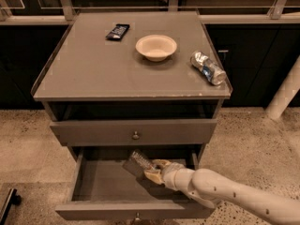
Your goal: Pick water bottle from middle drawer and place on counter
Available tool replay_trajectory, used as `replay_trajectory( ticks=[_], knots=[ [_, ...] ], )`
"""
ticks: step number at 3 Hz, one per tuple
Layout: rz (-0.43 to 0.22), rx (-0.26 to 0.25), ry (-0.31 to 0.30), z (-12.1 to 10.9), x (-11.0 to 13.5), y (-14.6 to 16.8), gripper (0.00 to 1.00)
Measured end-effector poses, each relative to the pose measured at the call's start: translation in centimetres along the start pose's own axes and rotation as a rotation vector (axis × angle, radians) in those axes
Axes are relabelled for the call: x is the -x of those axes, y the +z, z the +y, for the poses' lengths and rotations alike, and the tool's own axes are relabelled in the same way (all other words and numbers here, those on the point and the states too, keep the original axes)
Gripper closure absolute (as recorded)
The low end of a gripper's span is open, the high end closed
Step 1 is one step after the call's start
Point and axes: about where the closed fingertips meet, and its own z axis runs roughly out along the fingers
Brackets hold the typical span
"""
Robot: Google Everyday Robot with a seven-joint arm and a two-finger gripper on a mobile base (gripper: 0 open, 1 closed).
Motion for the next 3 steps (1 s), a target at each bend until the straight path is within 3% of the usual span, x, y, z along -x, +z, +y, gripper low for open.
replay_trajectory(
  ticks=[1,2,3],
  knots=[
    [-0.039,0.037,0.066,-1.0,1.6,-6.0,1.0],
    [-0.036,0.097,0.105,-0.8,3.5,-11.3,1.0],
    [-0.035,0.161,0.069,-0.8,7.9,-15.6,1.0]
  ],
)
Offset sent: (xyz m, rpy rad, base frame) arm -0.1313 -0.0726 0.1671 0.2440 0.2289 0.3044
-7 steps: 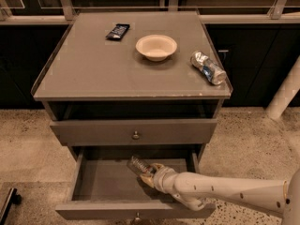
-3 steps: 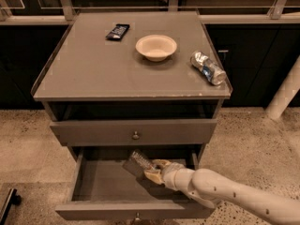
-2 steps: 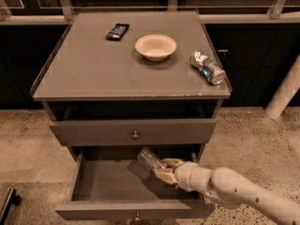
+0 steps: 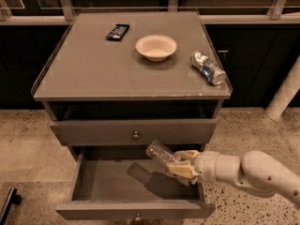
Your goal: Pick water bottle from middle drawer and place on counter
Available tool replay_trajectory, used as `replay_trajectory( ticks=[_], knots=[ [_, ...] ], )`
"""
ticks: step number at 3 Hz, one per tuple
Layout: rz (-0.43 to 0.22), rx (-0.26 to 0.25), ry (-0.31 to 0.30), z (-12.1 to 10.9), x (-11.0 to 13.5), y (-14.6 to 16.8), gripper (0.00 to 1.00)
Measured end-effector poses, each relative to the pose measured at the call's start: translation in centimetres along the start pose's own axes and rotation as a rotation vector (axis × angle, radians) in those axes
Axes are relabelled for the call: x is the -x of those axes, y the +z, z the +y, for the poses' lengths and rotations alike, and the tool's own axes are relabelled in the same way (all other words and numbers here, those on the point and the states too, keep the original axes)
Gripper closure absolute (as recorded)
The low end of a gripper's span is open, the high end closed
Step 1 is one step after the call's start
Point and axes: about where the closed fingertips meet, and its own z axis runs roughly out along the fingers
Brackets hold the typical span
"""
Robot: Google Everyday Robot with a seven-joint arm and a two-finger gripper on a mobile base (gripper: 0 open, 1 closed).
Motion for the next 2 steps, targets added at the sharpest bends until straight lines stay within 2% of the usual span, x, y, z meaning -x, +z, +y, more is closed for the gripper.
replay_trajectory(
  ticks=[1,2],
  knots=[
    [-0.034,0.079,-0.052,1.5,5.3,-3.6,1.0],
    [-0.023,0.149,-0.058,3.2,5.2,-3.8,1.0]
  ],
)
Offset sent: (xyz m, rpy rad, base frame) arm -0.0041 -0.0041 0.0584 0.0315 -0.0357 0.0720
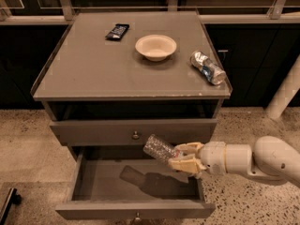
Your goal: Pick water bottle from middle drawer and place on counter
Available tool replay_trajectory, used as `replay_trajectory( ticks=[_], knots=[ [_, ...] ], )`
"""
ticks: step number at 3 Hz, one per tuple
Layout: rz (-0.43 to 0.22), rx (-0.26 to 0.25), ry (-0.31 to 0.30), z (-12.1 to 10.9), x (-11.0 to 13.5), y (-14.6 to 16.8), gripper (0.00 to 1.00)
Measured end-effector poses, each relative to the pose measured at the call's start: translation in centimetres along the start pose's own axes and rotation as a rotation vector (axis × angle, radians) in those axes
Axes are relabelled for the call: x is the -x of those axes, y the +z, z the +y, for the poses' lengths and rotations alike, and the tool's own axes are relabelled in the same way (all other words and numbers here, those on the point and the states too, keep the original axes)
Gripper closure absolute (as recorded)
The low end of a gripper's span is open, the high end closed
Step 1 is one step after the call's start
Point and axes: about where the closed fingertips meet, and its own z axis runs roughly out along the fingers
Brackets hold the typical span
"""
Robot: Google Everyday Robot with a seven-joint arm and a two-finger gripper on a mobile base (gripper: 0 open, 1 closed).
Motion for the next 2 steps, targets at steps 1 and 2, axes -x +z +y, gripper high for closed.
replay_trajectory(
  ticks=[1,2],
  knots=[
    [0.017,0.007,-0.021,0.4,0.8,0.0,1.0],
    [0.046,0.043,-0.166,4.5,5.5,-0.6,1.0]
  ],
)
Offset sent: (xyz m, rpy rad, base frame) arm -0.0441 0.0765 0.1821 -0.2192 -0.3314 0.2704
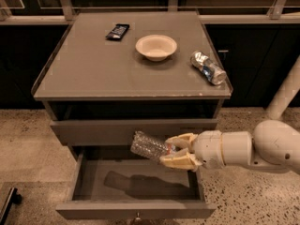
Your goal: Pick water bottle from middle drawer and place on counter
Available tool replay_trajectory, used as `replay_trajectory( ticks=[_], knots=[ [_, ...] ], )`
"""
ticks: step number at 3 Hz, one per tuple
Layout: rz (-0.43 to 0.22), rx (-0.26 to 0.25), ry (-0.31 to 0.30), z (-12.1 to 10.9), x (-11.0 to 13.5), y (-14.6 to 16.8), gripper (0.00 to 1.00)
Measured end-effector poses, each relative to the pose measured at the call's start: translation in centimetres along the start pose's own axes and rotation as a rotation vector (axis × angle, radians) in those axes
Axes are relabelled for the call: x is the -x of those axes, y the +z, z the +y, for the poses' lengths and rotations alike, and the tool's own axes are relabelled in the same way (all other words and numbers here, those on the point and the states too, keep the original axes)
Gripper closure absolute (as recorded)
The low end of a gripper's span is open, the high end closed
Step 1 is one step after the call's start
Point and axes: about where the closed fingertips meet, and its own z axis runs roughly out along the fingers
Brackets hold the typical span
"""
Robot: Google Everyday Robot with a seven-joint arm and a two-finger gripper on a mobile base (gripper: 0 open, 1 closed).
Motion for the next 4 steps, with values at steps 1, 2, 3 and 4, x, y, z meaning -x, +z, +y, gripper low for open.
replay_trajectory(
  ticks=[1,2,3,4],
  knots=[
    [0.086,0.041,-0.191,3.0,8.2,0.3,1.0],
    [0.128,0.095,-0.366,4.2,17.2,1.3,1.0],
    [0.13,0.094,-0.365,4.2,17.2,1.3,1.0],
    [0.156,0.069,-0.418,1.8,19.2,0.9,1.0]
  ],
)
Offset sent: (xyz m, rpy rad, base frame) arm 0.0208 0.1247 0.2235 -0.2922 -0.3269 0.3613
